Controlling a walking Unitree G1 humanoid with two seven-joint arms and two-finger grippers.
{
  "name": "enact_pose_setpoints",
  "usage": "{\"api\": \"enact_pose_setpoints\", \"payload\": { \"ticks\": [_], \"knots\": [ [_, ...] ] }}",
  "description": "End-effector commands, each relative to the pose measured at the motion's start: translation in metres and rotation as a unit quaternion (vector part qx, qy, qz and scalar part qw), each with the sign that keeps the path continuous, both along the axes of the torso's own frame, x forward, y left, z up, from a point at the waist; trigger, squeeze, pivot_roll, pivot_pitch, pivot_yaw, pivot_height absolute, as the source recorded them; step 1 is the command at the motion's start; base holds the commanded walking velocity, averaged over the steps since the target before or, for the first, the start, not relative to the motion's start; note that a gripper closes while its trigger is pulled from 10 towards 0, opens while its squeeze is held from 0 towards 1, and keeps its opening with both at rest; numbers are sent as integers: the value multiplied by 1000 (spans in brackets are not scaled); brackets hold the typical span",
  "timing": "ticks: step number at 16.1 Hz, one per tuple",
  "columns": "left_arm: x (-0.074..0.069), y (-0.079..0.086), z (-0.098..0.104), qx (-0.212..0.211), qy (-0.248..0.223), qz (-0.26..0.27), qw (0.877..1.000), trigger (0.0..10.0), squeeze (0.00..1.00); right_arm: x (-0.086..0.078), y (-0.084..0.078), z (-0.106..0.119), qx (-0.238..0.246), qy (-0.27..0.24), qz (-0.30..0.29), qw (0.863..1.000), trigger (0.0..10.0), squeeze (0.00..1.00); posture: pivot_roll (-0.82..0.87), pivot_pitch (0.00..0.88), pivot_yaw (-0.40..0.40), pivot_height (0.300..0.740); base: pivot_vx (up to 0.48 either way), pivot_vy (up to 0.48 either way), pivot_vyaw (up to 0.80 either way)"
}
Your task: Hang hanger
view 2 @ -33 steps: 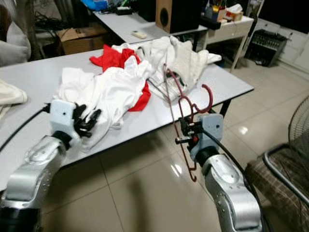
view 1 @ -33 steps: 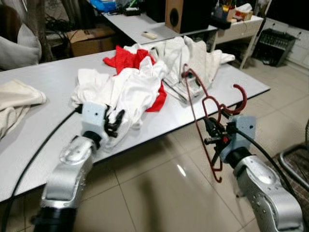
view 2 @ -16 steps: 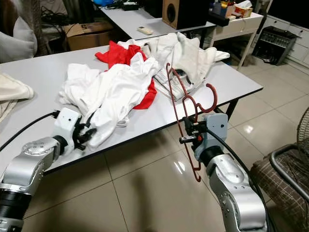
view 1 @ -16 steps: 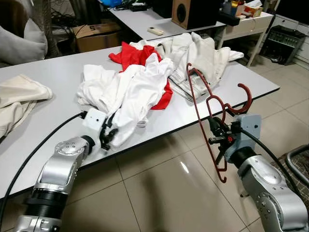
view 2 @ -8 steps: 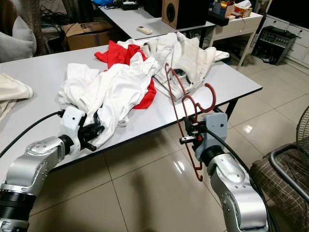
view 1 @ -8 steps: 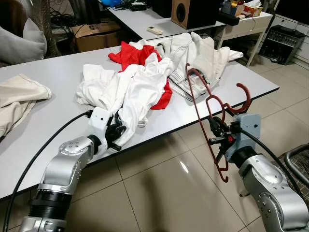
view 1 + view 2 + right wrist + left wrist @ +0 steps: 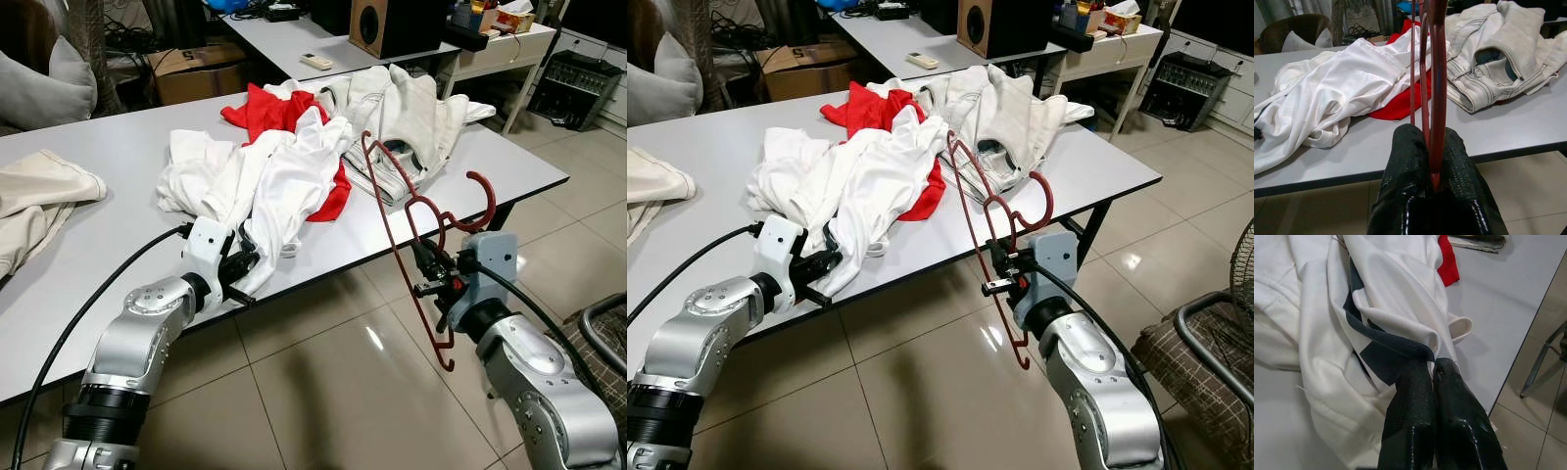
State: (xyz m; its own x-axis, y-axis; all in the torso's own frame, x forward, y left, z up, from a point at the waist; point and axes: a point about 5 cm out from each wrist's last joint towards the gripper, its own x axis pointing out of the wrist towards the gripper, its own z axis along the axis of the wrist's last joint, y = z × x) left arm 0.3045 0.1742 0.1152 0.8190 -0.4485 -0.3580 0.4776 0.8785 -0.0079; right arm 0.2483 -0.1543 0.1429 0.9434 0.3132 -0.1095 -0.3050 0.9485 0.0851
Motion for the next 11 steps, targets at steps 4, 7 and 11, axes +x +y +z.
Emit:
{"api": "enact_pose_setpoints", "payload": {
  "ticks": [4, 7, 11],
  "knots": [
    [24, 26, 25, 56, -85, 94, 990, 0, 0, -2, 1, 2, 13, -11, -6, 1000, 0, 0, -208, 0, 28, 740, 0, 0, 0],
    [48, 37, 93, -11, -160, 115, 980, 0, 0, -1, -1, 7, 8, -29, -3, 1000, 0, 0, -202, 0, 37, 740, 0, 0, 0],
    [65, 34, 190, 8, -313, 109, 944, 0, 0, 0, -2, 15, 26, -67, -16, 997, 0, 0, -206, 0, 48, 740, 0, 0, 0]
  ]
}}
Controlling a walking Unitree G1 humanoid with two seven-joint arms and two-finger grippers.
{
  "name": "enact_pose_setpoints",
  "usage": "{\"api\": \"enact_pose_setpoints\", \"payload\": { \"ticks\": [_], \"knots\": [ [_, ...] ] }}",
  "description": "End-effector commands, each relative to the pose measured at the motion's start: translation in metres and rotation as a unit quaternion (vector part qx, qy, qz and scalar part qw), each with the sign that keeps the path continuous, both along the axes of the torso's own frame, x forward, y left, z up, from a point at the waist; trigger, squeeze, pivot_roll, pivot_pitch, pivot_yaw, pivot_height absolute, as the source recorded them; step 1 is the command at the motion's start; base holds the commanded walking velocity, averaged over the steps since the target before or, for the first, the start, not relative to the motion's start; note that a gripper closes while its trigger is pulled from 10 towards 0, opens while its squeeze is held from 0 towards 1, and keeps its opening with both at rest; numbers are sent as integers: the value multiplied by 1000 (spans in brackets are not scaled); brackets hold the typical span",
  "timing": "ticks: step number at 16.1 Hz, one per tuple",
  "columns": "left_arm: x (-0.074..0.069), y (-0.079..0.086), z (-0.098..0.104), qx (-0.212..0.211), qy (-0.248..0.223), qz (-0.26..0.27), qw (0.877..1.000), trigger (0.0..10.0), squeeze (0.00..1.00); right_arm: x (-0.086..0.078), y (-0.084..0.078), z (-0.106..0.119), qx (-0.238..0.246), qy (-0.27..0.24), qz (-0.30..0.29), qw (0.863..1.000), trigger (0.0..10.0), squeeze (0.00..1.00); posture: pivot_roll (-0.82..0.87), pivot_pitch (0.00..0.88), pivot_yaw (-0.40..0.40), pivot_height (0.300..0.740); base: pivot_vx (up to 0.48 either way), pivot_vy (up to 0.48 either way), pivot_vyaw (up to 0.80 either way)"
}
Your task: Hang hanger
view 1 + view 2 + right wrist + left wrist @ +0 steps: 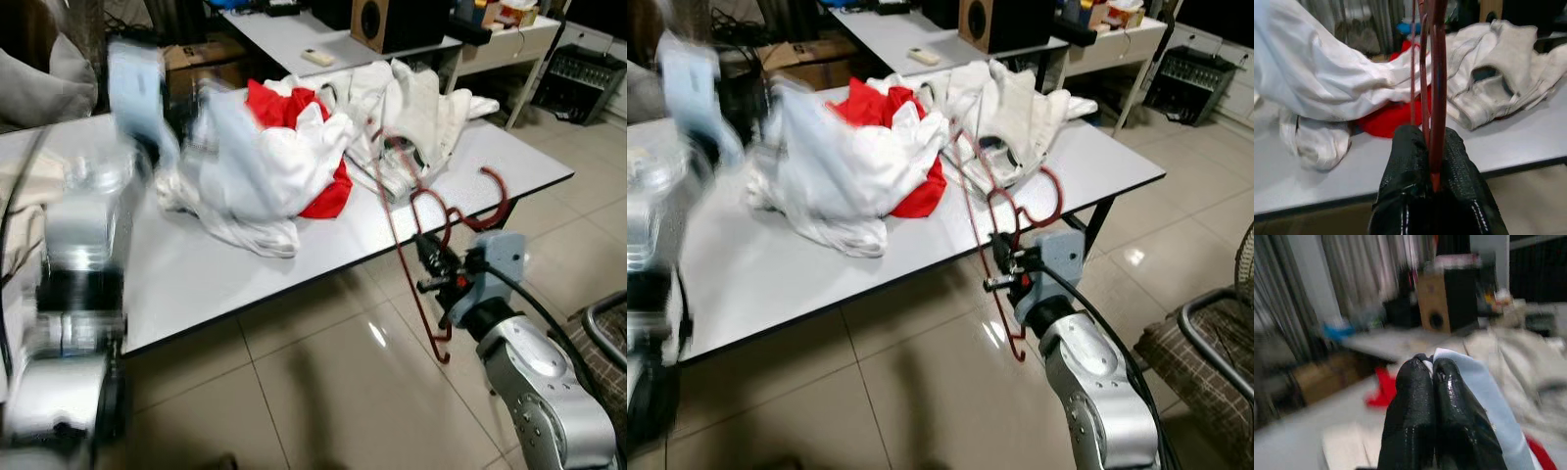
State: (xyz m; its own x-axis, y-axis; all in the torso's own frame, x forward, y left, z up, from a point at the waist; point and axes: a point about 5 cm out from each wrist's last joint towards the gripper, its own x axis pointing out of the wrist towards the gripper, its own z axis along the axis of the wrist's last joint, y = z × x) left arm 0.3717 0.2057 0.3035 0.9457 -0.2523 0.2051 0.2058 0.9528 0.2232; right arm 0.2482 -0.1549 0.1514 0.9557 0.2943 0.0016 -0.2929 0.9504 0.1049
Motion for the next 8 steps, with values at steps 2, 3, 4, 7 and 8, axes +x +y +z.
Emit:
{"api": "enact_pose_setpoints", "payload": {
  "ticks": [2, 3, 4, 7, 8],
  "knots": [
    [0, 7, 35, 37, -63, 20, 997, 0, 0, 0, -4, 8, 2, -24, -14, 1000, 0, 0, -207, 0, 51, 740, 0, 0, 0],
    [1, 11, 45, 57, -76, 30, 995, 0, 0, 0, -4, 8, 3, -25, -14, 1000, 0, 0, -208, 0, 50, 740, 0, 0, 0],
    [4, 23, 65, 84, -98, 55, 990, 0, 0, 1, -4, 9, 3, -29, -12, 1000, 0, 0, -208, 0, 51, 740, 0, 0, 0],
    [2, 37, 114, 102, -158, 91, 978, 0, 0, 0, -4, 11, 6, -38, -15, 999, 0, 0, -219, 0, 69, 740, 0, 0, 0],
    [6, 25, 111, 106, -152, 65, 980, 0, 0, -2, -5, 10, 6, -38, -18, 999, 0, 0, -221, 0, 76, 740, 0, 0, 0]
  ]
}}
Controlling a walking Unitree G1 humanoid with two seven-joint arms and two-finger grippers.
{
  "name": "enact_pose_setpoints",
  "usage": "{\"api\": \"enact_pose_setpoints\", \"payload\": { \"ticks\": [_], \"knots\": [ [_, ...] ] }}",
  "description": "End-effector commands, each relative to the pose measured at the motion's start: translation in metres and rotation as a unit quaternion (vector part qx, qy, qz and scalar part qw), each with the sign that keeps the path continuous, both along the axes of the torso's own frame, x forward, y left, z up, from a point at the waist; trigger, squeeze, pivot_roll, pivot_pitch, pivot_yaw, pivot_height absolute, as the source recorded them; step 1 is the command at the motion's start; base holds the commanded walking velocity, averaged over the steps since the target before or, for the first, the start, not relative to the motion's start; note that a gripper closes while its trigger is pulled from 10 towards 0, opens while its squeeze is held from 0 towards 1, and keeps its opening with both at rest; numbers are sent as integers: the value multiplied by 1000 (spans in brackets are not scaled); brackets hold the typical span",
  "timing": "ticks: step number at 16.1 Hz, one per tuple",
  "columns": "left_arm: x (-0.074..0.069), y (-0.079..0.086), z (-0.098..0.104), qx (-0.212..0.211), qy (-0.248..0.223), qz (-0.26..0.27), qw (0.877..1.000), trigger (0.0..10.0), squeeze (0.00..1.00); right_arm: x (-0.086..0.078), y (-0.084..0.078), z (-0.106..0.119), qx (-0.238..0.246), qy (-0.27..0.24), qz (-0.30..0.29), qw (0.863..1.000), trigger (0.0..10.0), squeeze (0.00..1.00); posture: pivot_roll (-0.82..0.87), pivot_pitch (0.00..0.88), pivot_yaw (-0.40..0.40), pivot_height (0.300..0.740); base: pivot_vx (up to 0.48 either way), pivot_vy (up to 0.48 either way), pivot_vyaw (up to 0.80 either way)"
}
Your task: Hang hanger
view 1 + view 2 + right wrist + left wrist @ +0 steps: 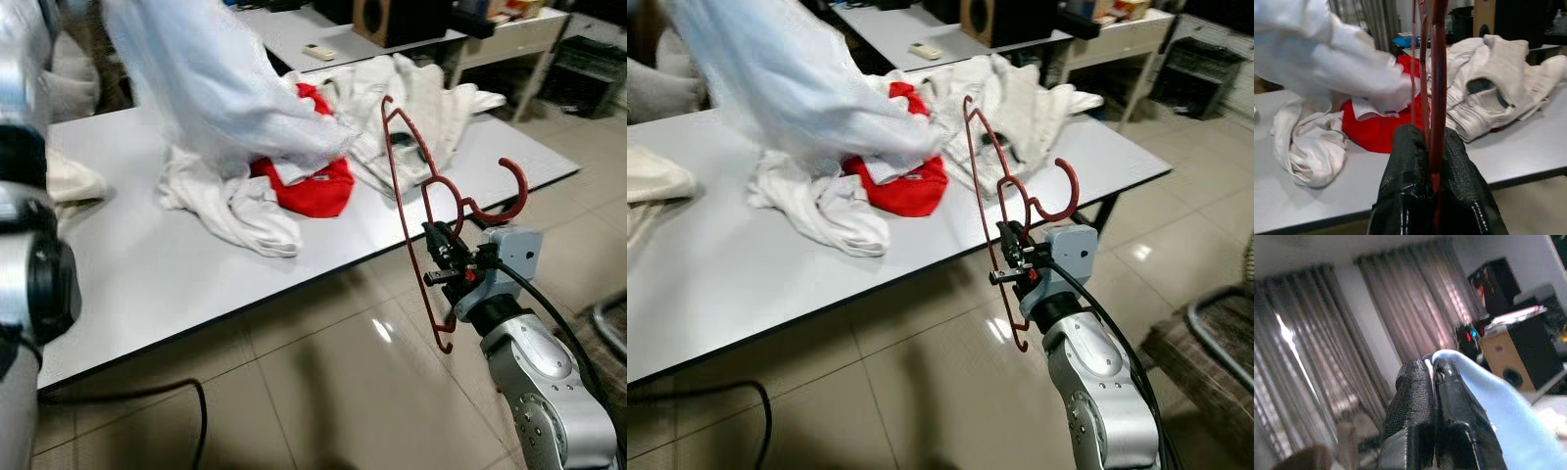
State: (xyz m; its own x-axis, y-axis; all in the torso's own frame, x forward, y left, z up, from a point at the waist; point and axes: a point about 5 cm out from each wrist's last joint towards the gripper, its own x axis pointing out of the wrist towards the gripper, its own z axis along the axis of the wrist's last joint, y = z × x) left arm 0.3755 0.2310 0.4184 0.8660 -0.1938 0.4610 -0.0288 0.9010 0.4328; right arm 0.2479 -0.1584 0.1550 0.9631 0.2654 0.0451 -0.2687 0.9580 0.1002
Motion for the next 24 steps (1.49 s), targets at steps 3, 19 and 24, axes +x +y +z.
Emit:
{"api": "enact_pose_setpoints", "payload": {
  "ticks": [3, 19, 24],
  "knots": [
    [22, -64, -74, 39, 109, -113, 987, 0, 0, -5, -2, 3, 2, -14, -12, 1000, 0, 0, -227, 0, 84, 740, 0, 0, 0],
    [-2, -116, -223, 156, 309, -265, 900, 10000, 1000, -9, 0, 2, 12, -2, -14, 1000, 0, 0, -239, 0, 81, 740, 0, 0, 0],
    [9, -61, -226, 244, 324, -130, 905, 10000, 278, -9, 1, 5, 20, -5, -6, 1000, 0, 0, -244, 0, 83, 740, 0, 0, 0]
  ]
}}
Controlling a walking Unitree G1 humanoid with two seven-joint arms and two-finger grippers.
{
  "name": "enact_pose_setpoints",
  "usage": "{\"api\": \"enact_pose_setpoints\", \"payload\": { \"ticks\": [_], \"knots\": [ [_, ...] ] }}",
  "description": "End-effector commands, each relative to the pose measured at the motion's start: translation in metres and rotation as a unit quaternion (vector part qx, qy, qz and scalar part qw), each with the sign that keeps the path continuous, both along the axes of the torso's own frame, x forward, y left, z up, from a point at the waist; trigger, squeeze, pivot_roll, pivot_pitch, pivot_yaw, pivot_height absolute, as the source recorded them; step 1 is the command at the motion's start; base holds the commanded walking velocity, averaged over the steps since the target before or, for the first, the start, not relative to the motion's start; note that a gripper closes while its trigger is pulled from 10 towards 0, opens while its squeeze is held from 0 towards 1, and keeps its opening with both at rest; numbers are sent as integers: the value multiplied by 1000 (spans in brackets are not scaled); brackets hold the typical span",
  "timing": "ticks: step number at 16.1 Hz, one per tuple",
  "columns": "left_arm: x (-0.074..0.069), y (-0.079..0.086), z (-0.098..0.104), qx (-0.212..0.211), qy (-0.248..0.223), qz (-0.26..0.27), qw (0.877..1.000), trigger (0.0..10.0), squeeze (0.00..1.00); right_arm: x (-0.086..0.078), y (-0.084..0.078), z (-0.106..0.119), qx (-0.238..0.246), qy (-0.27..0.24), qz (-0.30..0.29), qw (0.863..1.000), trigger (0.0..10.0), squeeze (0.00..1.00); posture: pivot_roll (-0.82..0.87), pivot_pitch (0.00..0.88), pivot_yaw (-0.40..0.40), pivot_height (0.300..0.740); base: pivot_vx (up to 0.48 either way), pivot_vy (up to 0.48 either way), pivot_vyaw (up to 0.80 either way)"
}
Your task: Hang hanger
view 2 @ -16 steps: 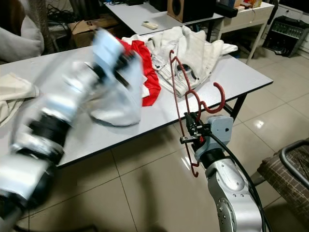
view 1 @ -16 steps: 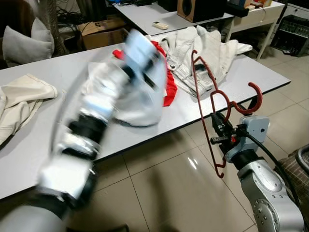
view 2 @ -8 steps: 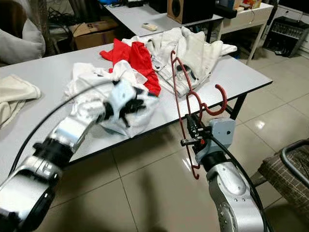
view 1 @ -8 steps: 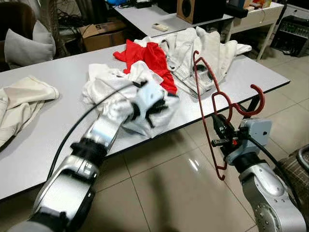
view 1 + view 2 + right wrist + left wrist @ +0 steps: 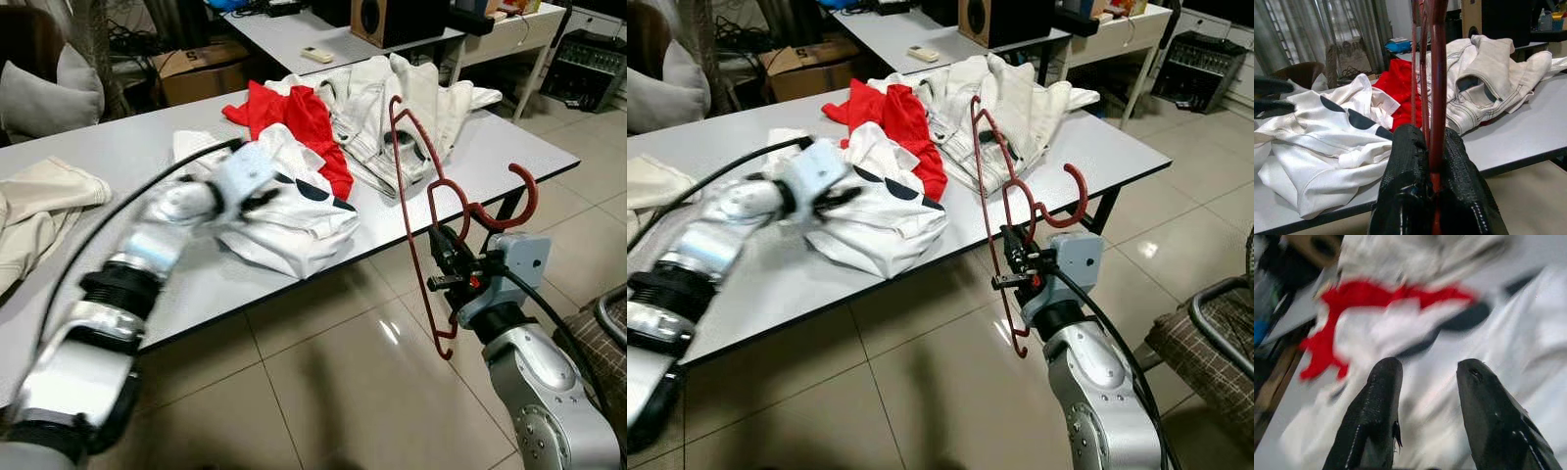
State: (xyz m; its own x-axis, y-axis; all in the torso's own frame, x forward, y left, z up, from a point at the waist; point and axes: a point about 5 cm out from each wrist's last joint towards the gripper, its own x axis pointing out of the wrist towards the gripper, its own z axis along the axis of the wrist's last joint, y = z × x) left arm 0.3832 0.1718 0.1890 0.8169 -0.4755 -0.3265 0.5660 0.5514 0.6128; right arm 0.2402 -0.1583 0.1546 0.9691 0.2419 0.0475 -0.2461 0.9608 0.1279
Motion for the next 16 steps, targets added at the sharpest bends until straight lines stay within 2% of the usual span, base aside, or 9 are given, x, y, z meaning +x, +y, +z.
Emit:
{"api": "enact_pose_setpoints", "payload": {
  "ticks": [1, 3, 7, 8, 9, 11, 15, 16],
  "knots": [
    [2, 18, -1, 58, -7, 30, 998, 10000, 0, -1, 1, 5, 9, -6, 5, 1000, 0, 0, -242, 0, 81, 740, 0, 0, 0],
    [-1, 30, -7, 98, 2, 32, 995, 10000, 0, -1, 1, 5, 4, -9, 5, 1000, 0, 0, -243, 0, 80, 740, 0, 0, 0],
    [-7, 48, -14, 116, 45, 24, 992, 10000, 0, -1, 2, 5, 3, -10, 15, 1000, 0, 0, -239, 0, 74, 740, 0, 0, 0],
    [-9, 52, -16, 132, 49, 18, 990, 10000, 0, -2, 3, 5, 3, -9, 19, 1000, 0, 0, -237, 0, 72, 740, 0, 0, 0],
    [-10, 54, -17, 137, 47, 15, 989, 10000, 0, -1, 5, 4, 2, -9, 23, 1000, 0, 0, -234, 0, 69, 740, 0, 0, 0],
    [-8, 46, -22, 110, 40, 17, 993, 10000, 0, 0, 6, 4, 0, -10, 28, 1000, 0, 0, -233, 0, 67, 740, 0, 0, 0],
    [-5, 40, -33, 138, 23, 29, 990, 9765, 0, 0, 5, 5, -5, -13, 26, 1000, 0, 0, -235, 0, 68, 740, 0, 0, 0],
    [-5, 40, -35, 143, 20, 34, 989, 6275, 0, -1, 4, 5, -6, -13, 25, 1000, 0, 0, -243, 0, 70, 740, 0, 0, 0]
  ]
}}
